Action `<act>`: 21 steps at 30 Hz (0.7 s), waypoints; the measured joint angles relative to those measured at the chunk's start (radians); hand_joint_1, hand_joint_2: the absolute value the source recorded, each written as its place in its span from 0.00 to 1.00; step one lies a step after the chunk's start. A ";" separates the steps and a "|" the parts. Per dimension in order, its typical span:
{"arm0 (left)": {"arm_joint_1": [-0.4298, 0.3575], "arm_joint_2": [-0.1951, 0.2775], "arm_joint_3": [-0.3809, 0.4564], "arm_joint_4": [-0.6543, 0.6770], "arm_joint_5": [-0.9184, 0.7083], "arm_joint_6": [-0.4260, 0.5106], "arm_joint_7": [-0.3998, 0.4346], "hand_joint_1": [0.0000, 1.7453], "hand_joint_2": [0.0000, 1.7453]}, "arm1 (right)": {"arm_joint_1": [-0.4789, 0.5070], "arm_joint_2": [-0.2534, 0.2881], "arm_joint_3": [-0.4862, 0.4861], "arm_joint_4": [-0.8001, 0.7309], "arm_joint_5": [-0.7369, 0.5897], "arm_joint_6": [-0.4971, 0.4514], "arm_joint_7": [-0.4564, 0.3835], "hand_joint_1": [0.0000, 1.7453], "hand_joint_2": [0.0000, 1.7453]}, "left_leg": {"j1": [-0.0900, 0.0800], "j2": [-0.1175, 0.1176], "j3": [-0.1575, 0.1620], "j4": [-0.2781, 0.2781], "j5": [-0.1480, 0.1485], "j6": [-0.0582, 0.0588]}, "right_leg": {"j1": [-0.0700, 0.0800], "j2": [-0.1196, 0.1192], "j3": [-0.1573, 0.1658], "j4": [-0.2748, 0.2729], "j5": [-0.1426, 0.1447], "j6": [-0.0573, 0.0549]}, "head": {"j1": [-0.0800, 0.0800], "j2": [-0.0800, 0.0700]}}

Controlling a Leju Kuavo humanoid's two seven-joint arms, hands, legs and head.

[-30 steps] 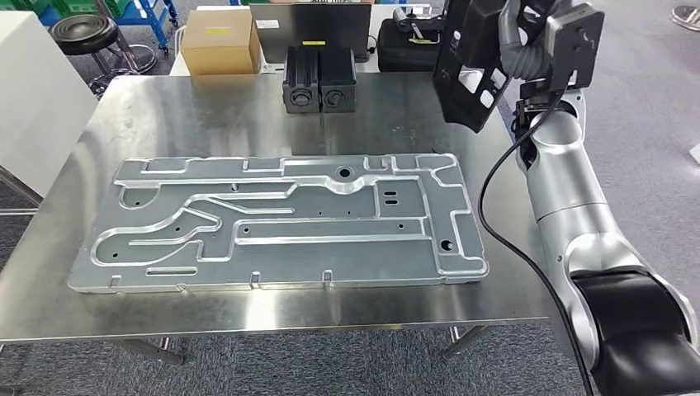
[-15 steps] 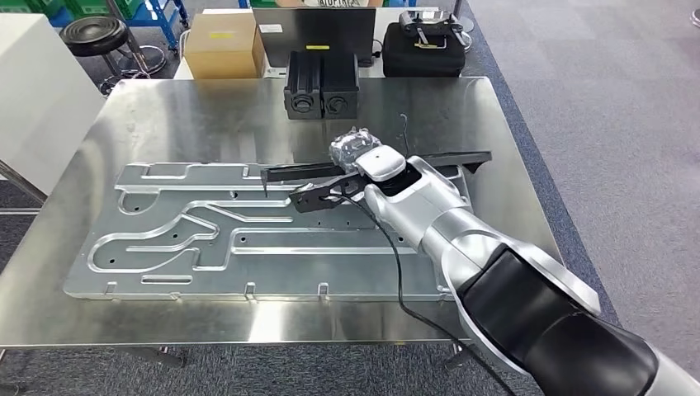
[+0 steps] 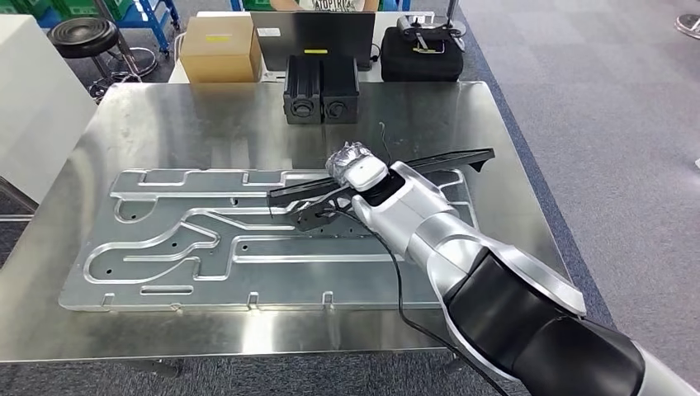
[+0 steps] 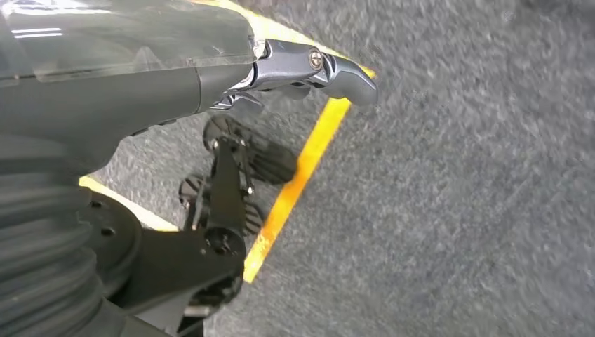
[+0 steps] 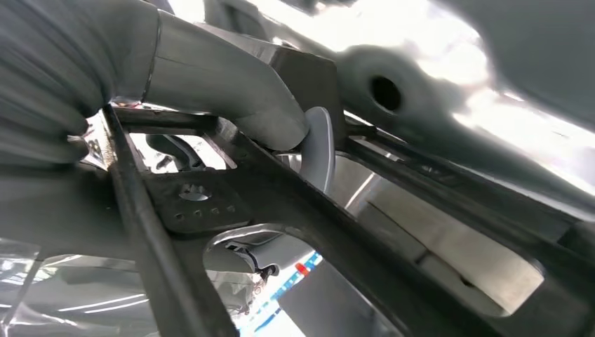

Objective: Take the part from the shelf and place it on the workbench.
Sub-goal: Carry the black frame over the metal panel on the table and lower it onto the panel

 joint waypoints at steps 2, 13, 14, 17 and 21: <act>0.000 -0.002 0.001 0.000 0.000 -0.006 -0.015 0.00 1.00 | -0.001 0.005 0.004 0.001 0.000 0.000 -0.001 1.00 1.00 | 0.001 0.002 0.005 -0.004 0.000 0.012 | -0.003 -0.004 -0.030 0.069 -0.041 0.008 | 0.000 0.000; 0.001 -0.008 0.012 0.000 0.000 -0.027 -0.083 0.00 1.00 | -0.001 0.016 0.005 0.009 0.003 0.000 -0.001 0.00 0.00 | -0.013 0.000 0.014 -0.003 -0.009 0.003 | 0.011 -0.011 -0.018 -0.002 0.023 -0.019 | 0.000 0.000; 0.001 -0.007 0.013 0.000 0.000 -0.028 -0.083 0.00 1.00 | -0.001 0.017 0.005 0.010 0.003 0.000 -0.001 0.00 0.00 | -0.012 0.000 0.015 -0.005 -0.009 -0.003 | 0.010 -0.010 -0.018 -0.005 0.025 -0.021 | 0.000 0.000; 0.001 -0.009 0.017 -0.001 0.000 -0.028 -0.084 0.00 1.00 | -0.003 0.020 0.005 0.011 0.003 0.000 -0.001 0.00 0.00 | -0.010 0.002 -0.004 0.046 -0.045 -0.019 | 0.002 -0.011 -0.007 -0.022 0.032 -0.032 | 0.000 0.000; 0.003 -0.010 0.021 -0.001 -0.002 -0.025 -0.083 0.00 0.25 | 0.000 0.022 0.005 0.013 0.003 -0.002 0.001 0.00 0.00 | -0.006 0.003 -0.111 0.271 -0.136 -0.034 | 0.002 -0.011 -0.004 -0.023 0.031 -0.037 | 0.000 0.000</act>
